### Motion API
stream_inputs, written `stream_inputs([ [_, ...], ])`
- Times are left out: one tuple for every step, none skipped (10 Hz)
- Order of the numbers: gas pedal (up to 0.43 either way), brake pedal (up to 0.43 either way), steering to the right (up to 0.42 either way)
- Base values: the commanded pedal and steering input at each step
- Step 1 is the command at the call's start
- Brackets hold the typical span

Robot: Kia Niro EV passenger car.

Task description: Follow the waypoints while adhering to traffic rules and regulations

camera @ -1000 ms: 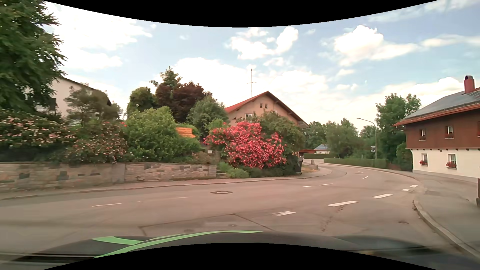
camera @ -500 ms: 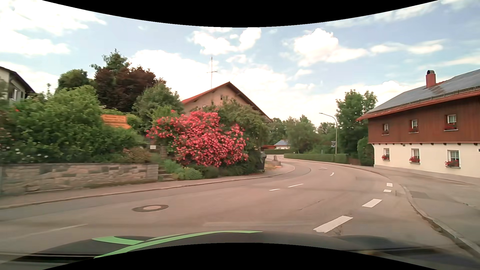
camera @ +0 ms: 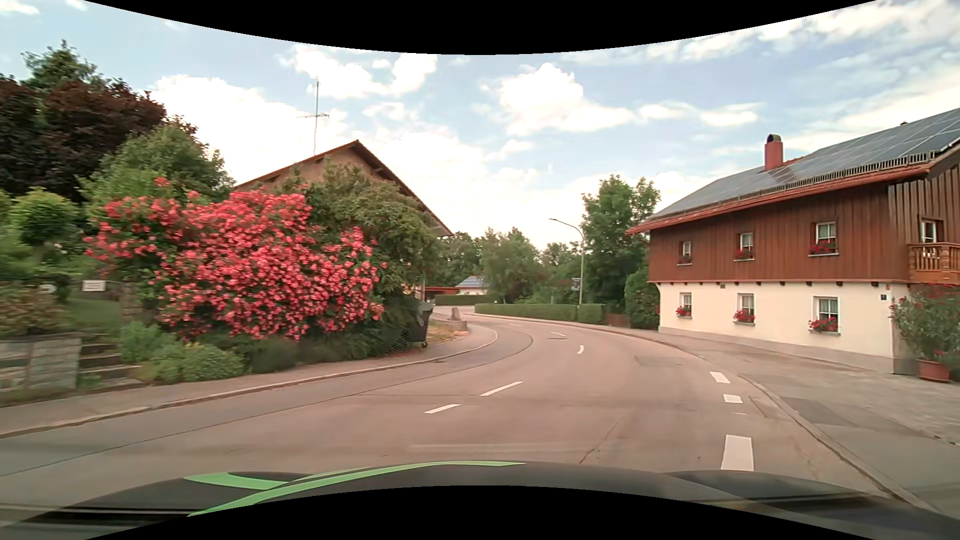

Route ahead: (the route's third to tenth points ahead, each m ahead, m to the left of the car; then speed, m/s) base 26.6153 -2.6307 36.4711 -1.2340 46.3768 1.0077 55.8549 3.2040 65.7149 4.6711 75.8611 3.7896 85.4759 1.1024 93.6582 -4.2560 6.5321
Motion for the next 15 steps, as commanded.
stream_inputs([
  [0.13, 0.0, 0.289],
  [0.13, 0.0, 0.285],
  [0.13, 0.0, 0.275],
  [0.138, 0.0, 0.255],
  [0.15, 0.0, 0.233],
  [0.15, 0.0, 0.201],
  [0.157, 0.0, 0.168],
  [0.157, 0.0, 0.132],
  [0.157, 0.0, 0.089],
  [0.169, 0.0, 0.052],
  [0.177, 0.0, 0.022],
  [0.177, 0.0, -0.004],
  [0.177, 0.0, -0.019],
  [0.177, 0.0, -0.024],
  [0.177, 0.0, -0.043],
])
